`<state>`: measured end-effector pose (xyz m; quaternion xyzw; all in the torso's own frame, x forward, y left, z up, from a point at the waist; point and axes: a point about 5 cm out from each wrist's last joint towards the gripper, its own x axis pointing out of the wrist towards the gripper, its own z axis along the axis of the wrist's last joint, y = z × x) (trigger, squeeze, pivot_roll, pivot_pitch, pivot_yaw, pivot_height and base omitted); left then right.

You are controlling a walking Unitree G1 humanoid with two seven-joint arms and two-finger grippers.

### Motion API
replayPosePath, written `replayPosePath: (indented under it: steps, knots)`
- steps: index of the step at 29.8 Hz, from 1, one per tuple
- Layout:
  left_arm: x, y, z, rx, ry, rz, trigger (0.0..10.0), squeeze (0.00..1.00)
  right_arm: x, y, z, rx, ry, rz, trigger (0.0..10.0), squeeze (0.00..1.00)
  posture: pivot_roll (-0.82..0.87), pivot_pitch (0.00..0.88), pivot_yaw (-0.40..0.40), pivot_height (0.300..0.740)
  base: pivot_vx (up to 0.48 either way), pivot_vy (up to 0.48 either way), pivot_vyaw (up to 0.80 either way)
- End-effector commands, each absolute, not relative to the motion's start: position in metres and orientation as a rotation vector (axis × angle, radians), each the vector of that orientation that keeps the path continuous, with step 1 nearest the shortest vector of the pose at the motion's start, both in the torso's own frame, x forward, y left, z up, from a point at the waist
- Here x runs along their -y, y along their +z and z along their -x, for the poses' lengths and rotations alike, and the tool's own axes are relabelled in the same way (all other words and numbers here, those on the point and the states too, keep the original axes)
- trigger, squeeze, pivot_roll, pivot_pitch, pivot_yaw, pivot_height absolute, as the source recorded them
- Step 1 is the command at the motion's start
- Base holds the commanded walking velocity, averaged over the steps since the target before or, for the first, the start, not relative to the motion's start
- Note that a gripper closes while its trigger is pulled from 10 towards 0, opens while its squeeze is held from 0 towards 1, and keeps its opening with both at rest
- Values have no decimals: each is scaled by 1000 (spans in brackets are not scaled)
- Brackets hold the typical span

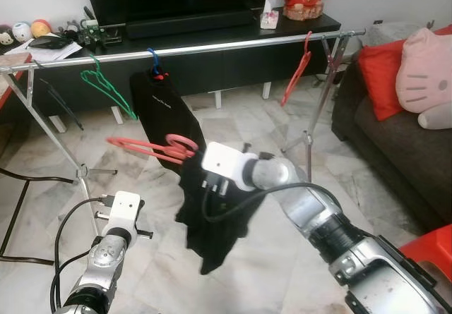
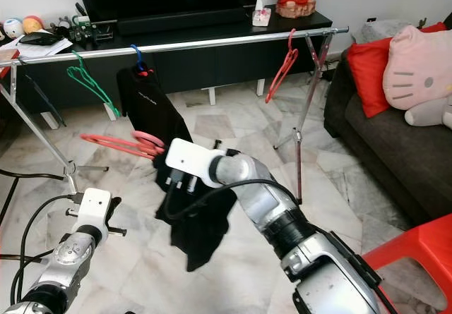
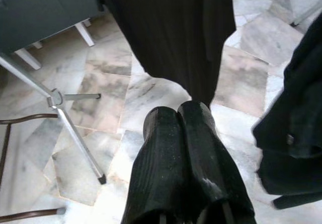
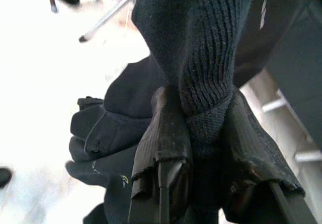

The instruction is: Hang hanger

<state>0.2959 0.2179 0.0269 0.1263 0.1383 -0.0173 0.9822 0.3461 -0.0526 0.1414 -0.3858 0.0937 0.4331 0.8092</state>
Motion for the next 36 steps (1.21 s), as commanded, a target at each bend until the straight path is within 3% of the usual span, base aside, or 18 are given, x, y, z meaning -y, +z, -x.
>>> replayPosePath:
  steps: [1,5,6,7,8,13,19,28,29,31,36]
  knots:
    - [-218,26,-294,-284,-40,-237,0,0,52,149,-348,-157,910,820,0,0,-102,0,94,740,0,0,0]
    - [-216,25,-293,-287,-82,-269,0,0,58,147,-350,-170,895,795,0,0,-102,0,94,740,0,0,0]
    - [-214,24,-292,-291,-109,-307,2000,0,58,148,-351,-169,893,776,0,0,-102,0,94,740,0,0,0]
    - [-213,24,-291,-295,-128,-332,2000,0,58,149,-351,-167,893,764,0,0,-102,0,94,740,0,0,0]
    - [-211,22,-290,-299,-170,-388,10000,0,54,153,-351,-154,895,734,0,0,-102,0,94,740,0,0,0]
    - [-200,25,-288,-249,-300,-548,10000,0,35,169,-350,-111,902,587,0,0,-102,0,94,740,0,0,0]
    - [-192,38,-294,-145,-325,-561,10000,0,11,181,-347,-84,919,442,0,0,-100,0,95,740,0,0,0]
    - [-188,41,-295,-114,-381,-657,10000,0,-2,189,-346,-69,929,407,0,0,-99,0,96,740,0,0,0]
    - [-189,39,-294,-124,-401,-732,10000,1000,-10,195,-346,-50,939,397,0,0,-94,0,101,740,0,0,0]
    - [-191,35,-293,-130,-425,-854,10000,1000,-23,206,-344,-18,957,379,0,0,-95,0,104,740,0,0,0]
    - [-193,33,-291,-129,-438,-898,10000,1000,-30,211,-343,-2,967,370,0,0,-95,0,107,740,0,0,0]
